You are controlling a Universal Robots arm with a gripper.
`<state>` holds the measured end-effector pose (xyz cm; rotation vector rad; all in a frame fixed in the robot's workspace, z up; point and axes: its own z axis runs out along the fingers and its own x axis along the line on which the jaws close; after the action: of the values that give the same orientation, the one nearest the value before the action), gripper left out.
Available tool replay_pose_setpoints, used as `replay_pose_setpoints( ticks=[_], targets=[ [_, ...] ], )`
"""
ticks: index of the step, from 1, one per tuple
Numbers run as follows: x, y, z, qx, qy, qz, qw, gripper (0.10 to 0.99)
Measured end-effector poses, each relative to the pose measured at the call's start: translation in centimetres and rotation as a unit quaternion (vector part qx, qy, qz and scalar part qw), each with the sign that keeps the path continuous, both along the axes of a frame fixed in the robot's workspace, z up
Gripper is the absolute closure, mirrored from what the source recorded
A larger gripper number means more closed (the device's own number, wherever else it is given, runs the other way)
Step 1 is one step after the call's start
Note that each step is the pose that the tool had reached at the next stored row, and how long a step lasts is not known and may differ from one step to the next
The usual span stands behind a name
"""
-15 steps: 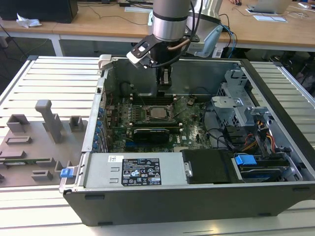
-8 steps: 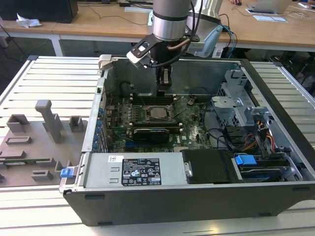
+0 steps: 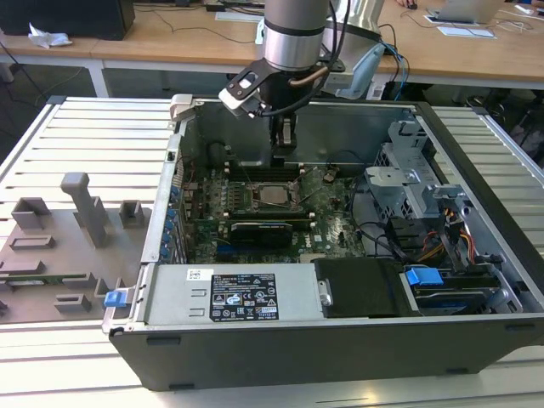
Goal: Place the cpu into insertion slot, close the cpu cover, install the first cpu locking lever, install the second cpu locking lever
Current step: 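Close the cpu cover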
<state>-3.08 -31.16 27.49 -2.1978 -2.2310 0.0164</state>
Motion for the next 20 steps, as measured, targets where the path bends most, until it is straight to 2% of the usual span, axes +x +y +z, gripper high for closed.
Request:
replay_pose_setpoints(
  ticks=[3,6,12,17,20],
  targets=[
    [0.43,0.00,0.00,0.0000,0.0000,0.000,1.0000,0.980],
    [1.34,0.00,0.00,0.0000,0.0000,0.000,1.0000,0.980],
    [2.30,0.00,0.00,0.0000,0.0000,0.000,1.0000,0.980],
    [3.69,0.01,0.00,0.0000,0.0001,0.000,1.0000,0.980],
    [4.18,0.00,0.00,0.0000,0.0001,0.000,1.0000,0.980]
  ],
)
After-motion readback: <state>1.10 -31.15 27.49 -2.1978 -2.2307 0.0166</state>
